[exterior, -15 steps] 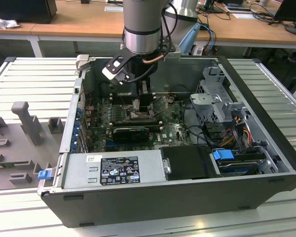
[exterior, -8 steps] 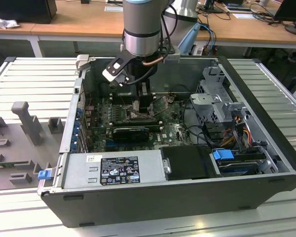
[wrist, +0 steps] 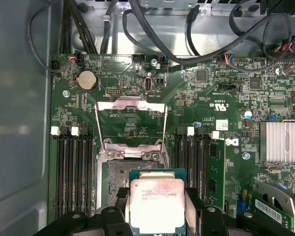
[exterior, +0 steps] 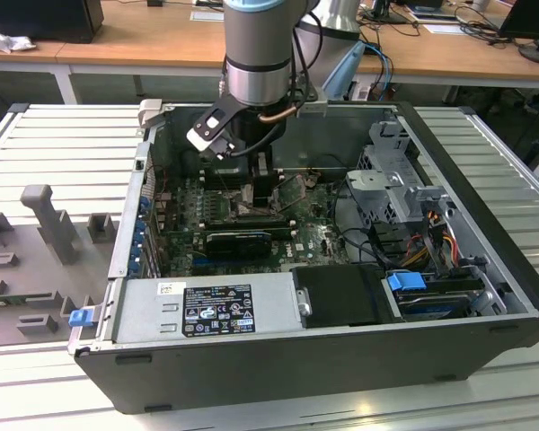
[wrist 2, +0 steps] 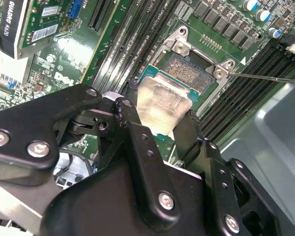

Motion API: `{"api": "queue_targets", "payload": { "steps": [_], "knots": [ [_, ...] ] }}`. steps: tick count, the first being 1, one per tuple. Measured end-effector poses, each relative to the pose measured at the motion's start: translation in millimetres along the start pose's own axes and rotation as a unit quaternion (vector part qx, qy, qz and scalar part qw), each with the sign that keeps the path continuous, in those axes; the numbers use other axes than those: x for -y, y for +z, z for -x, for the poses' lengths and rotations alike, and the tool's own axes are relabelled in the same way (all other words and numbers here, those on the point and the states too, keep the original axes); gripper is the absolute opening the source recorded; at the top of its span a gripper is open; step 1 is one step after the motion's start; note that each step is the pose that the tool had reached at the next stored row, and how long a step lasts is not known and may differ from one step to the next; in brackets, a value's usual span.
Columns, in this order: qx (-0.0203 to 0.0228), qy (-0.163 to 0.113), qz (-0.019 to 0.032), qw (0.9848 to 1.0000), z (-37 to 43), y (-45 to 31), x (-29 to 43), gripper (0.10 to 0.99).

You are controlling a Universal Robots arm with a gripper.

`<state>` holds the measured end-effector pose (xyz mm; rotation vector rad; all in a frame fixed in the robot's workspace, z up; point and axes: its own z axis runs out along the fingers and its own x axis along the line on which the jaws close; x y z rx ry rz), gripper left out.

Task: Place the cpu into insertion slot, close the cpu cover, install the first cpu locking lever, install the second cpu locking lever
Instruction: 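Place the cpu into insertion slot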

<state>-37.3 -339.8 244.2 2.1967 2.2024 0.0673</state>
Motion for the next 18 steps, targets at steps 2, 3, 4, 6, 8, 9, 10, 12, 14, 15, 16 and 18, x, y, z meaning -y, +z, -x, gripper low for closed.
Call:
{"api": "queue_targets", "payload": {
  "steps": [2,3,4,6,8,9,10,12,14,15,16,18],
  "knots": [
    [0.0015,0.007,0.0000,1.0000,-0.6,2.0,0.2,0.533],
    [0.0022,0.007,0.0000,1.0000,-2.2,3.2,0.2,0.533],
    [0.0022,0.008,0.0000,1.0000,-4.0,4.1,0.2,0.533],
    [0.0022,0.008,0.0000,1.0000,-9.7,8.7,0.5,0.533],
    [0.0022,0.008,0.0000,1.0000,-14.9,15.0,0.8,0.533],
    [0.0021,0.008,0.0000,1.0000,-16.5,18.4,1.7,0.533],
    [0.0021,0.008,0.0000,1.0000,-17.0,21.4,4.0,0.533],
    [0.0029,0.007,-0.0001,1.0000,-17.9,28.7,7.0,0.533],
    [0.0030,0.007,0.0000,1.0000,-18.6,32.4,7.2,0.533],
    [0.0035,0.007,0.0000,1.0000,-19.6,34.8,7.3,0.533],
    [0.0039,0.007,0.0000,1.0000,-20.4,35.9,7.3,0.533],
    [0.0059,0.007,0.0000,1.0000,-22.8,37.8,7.5,0.533]
  ]
}}
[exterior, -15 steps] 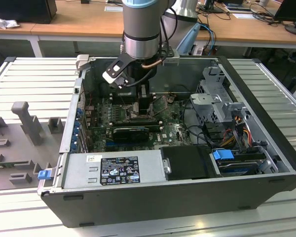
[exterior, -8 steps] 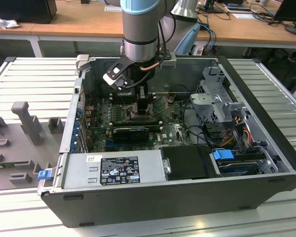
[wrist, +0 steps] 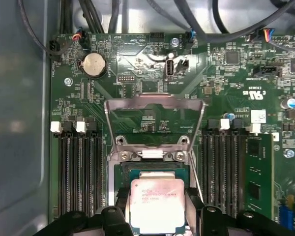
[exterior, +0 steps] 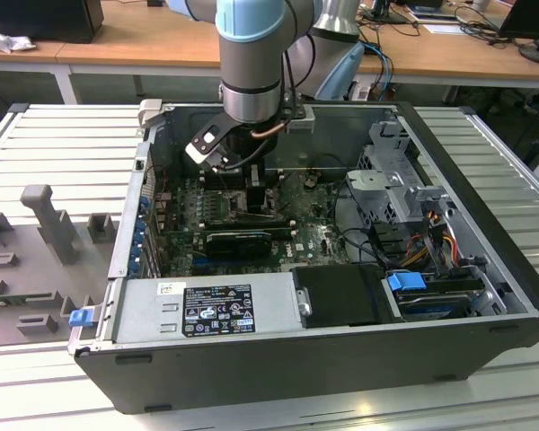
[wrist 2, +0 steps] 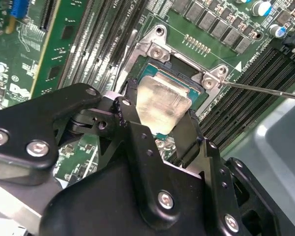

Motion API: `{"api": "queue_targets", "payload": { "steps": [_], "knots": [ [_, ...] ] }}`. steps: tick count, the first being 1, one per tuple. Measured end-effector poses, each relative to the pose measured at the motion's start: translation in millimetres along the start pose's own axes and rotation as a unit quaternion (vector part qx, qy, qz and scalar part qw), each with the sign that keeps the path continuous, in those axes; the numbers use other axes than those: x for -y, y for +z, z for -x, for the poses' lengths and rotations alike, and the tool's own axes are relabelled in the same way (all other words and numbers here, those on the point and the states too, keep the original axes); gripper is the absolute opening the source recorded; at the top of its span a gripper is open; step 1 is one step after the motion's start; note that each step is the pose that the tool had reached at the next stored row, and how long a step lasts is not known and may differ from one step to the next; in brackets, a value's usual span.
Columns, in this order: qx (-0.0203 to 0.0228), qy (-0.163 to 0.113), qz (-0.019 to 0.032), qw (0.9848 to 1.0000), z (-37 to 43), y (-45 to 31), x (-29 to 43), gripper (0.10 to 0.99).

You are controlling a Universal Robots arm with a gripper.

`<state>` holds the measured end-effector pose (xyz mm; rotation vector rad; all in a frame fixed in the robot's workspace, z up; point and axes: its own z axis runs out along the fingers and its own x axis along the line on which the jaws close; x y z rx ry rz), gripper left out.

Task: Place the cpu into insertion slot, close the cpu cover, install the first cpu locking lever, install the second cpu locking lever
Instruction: 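Place the cpu into insertion slot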

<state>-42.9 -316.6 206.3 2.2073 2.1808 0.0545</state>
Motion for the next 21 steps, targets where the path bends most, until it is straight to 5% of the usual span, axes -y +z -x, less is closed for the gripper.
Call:
{"api": "queue_targets", "payload": {
  "steps": [7,18,21],
  "knots": [
    [0.0152,-0.001,0.0001,0.9999,-5.5,4.6,0.1,0.533],
    [0.0151,-0.001,0.0002,0.9999,-5.6,4.9,-1.5,0.533],
    [0.0149,-0.001,0.0002,0.9999,-5.6,5.0,-1.5,0.612]
  ]
}}
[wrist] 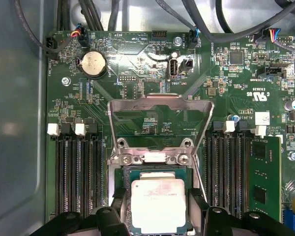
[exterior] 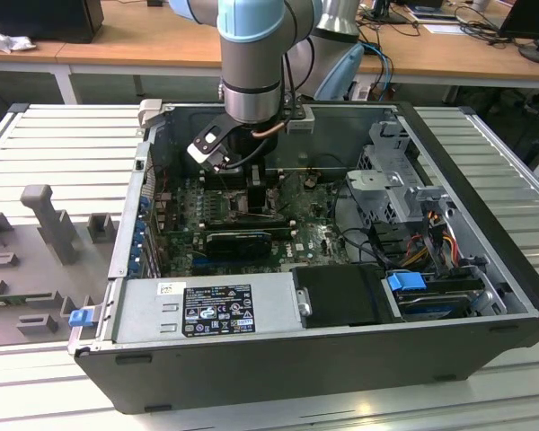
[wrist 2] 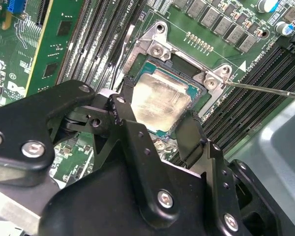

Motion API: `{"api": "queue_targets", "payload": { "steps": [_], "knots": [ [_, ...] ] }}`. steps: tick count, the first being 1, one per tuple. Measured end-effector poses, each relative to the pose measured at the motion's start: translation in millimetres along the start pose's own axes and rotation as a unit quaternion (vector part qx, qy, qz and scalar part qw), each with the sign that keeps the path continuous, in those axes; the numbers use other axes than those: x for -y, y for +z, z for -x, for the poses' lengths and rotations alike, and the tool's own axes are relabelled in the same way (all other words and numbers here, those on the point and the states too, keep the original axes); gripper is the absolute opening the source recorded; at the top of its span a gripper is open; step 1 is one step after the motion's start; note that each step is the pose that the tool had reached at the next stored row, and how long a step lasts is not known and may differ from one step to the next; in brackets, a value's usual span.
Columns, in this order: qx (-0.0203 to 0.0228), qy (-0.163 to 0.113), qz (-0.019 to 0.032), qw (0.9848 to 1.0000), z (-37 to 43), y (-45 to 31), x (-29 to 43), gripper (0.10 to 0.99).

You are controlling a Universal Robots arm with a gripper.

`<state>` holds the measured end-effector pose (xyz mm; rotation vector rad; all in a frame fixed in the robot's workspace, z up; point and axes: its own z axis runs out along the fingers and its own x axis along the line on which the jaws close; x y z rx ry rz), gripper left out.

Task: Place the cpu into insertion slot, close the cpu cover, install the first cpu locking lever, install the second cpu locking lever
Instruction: 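Place the cpu into insertion slot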

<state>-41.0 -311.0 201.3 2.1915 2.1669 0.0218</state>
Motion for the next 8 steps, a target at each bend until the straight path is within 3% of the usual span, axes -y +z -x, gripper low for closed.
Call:
{"api": "queue_targets", "payload": {
  "steps": [3,8],
  "knots": [
    [-0.0042,0.000,0.0000,1.0000,-0.9,0.0,-0.1,0.612],
    [-0.0051,0.001,-0.0001,1.0000,-1.3,0.1,0.2,0.612]
  ]
}}
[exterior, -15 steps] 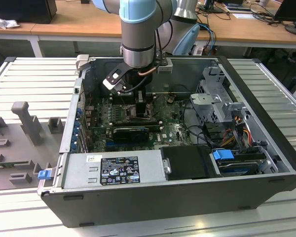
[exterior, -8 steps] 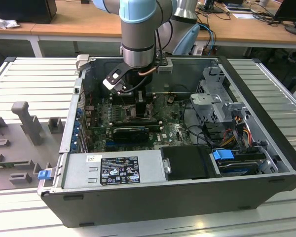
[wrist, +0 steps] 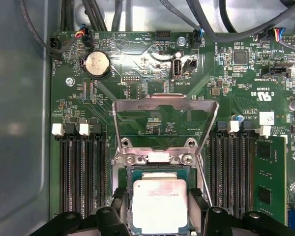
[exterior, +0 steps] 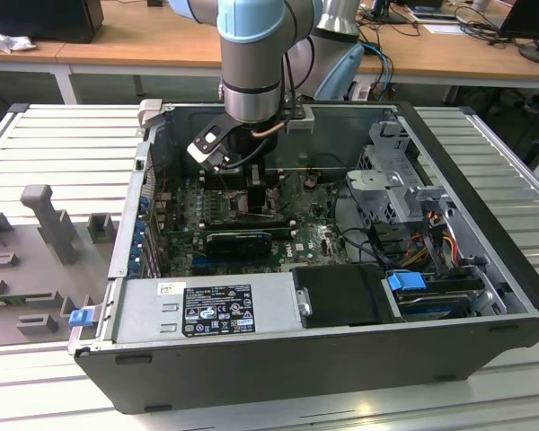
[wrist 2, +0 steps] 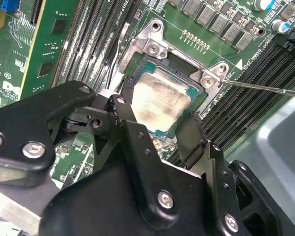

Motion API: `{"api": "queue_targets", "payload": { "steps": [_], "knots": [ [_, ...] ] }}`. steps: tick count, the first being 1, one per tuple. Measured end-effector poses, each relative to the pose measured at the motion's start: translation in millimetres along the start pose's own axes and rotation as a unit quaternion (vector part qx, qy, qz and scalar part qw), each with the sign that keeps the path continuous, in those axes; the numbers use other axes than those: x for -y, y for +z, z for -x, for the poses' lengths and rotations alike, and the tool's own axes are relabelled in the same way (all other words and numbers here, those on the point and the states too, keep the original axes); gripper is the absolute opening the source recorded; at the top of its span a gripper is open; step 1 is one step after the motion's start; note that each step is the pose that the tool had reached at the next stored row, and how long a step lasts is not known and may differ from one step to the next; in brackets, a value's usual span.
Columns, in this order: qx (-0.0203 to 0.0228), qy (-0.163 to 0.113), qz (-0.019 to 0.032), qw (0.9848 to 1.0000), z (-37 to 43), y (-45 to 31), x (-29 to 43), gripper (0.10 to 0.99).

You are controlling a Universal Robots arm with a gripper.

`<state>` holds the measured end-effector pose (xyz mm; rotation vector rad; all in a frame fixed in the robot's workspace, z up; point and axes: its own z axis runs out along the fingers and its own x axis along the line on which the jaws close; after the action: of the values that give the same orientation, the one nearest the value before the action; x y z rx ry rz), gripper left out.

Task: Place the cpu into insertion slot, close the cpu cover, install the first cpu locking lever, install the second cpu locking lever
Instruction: 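Place the cpu into insertion slot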

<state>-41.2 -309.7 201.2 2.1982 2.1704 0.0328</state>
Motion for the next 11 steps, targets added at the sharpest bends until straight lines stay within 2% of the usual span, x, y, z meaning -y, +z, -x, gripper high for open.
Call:
{"api": "queue_targets", "payload": {
  "steps": [5,11],
  "knots": [
    [-0.0001,0.000,0.0000,1.0000,0.0,-1.2,0.0,0.612],
    [0.0004,0.000,0.0000,1.0000,0.3,-13.4,-0.6,0.612]
  ]
}}
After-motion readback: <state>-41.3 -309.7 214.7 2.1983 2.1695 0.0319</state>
